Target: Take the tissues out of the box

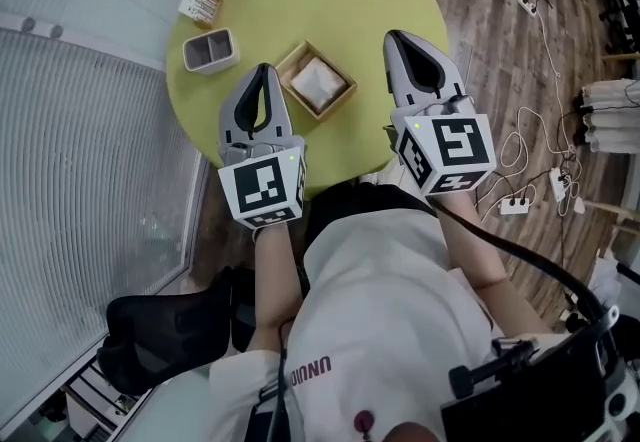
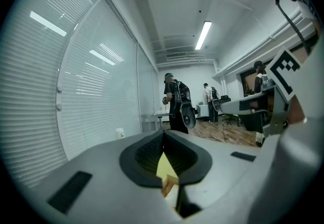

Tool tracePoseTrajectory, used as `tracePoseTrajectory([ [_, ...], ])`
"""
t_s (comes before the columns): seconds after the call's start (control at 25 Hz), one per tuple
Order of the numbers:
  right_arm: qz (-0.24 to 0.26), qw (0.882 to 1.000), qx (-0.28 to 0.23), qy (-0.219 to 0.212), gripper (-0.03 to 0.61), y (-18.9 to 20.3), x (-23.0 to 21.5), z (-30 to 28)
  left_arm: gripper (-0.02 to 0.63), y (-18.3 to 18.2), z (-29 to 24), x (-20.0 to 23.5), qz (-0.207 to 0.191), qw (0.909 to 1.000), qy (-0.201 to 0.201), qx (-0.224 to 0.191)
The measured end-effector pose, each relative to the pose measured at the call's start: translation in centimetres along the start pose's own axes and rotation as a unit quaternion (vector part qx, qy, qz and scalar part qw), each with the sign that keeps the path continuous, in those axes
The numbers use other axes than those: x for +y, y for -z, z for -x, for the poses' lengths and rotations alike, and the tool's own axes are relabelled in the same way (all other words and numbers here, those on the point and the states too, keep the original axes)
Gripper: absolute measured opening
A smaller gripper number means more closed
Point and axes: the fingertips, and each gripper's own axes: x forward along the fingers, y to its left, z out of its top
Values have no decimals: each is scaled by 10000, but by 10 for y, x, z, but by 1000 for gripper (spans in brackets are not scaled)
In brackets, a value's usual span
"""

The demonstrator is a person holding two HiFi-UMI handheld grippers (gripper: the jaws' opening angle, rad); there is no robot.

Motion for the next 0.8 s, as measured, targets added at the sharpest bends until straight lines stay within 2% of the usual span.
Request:
tracePoseTrajectory([
  [0.44, -75, 9995, 170, 254, 20, -3, 3, -30, 12, 13, -41, 12, -22, 9978, 619, 238],
  [0.8, 41, 9988, 384, 304, 20, 4, 8, -52, 22, 50, -56, 7, 95, 9915, 1112, 664],
])
